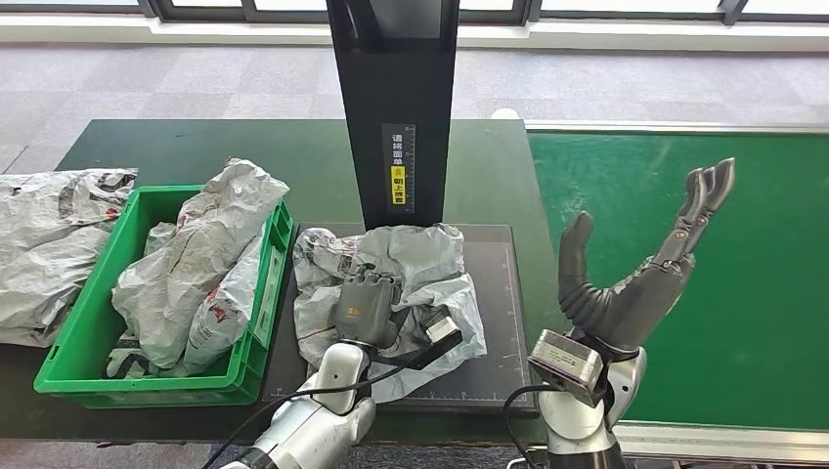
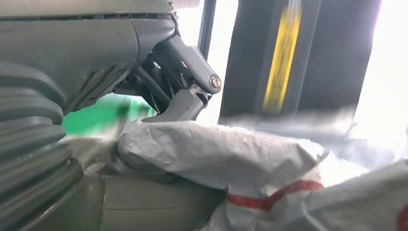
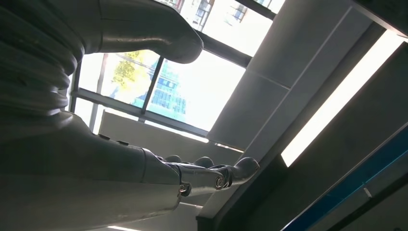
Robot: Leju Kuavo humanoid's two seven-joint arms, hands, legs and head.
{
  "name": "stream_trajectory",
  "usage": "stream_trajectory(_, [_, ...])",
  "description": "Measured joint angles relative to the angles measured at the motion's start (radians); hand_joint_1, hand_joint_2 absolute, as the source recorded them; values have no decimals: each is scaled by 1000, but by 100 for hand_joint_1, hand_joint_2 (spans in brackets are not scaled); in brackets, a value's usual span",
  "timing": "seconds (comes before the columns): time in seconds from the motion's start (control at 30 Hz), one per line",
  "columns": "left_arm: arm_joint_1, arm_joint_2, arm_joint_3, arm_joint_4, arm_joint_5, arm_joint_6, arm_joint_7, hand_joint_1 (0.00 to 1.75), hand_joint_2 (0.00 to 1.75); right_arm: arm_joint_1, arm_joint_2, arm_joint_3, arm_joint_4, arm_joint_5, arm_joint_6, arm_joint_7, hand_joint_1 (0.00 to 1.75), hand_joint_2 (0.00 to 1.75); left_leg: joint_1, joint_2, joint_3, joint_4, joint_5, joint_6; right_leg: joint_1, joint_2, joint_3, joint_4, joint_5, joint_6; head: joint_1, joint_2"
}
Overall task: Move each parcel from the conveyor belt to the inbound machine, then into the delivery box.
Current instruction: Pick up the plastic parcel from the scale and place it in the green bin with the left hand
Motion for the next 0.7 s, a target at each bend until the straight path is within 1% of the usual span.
stream_trajectory(0.1, [66,5,57,-217,-27,6,-51,175,175,0,0,0,0,-8,0,0,0,175,0,0,-1,0,0,-1,0,1,-1,0,0,0,0,0])
stream_trajectory(0.23, [118,15,104,-424,-28,7,-102,175,175,-1,0,0,0,-17,0,0,0,175,0,0,-2,0,0,-1,0,0,-1,0,-1,0,0,0])
stream_trajectory(0.27, [131,17,114,-479,-27,7,-129,175,175,-1,0,0,0,-19,0,0,0,175,0,0,-2,0,0,-1,0,0,-1,0,-1,0,0,0])
stream_trajectory(0.3, [143,18,127,-544,-21,7,-176,175,175,-1,0,0,1,-20,0,0,0,175,0,0,-3,0,0,-1,0,0,-2,1,-1,0,0,0])
stream_trajectory(0.4, [180,19,186,-759,40,8,-391,175,175,-1,0,0,2,-22,0,0,0,175,0,0,-3,0,0,-1,0,1,-3,1,-1,0,0,0])
stream_trajectory(0.43, [190,19,210,-815,70,9,-450,175,175,-1,0,0,2,-21,0,0,0,175,0,0,-3,0,0,-1,0,1,-3,1,-1,0,0,0])
stream_trajectory(0.5, [206,20,252,-901,119,8,-518,175,175,-1,0,0,2,-19,0,0,0,175,0,0,-3,0,0,-1,0,1,-3,1,-1,0,0,0])
stream_trajectory(0.6, [222,22,293,-988,152,8,-556,175,175,-1,0,0,2,-18,0,0,0,175,0,0,-3,0,0,-1,0,1,-3,1,-1,-1,0,0])
stream_trajectory(0.7, [232,24,323,-1046,169,8,-581,175,175,-1,0,0,2,-17,0,0,0,175,0,0,-3,0,0,-1,0,1,-3,1,-1,-1,0,0])
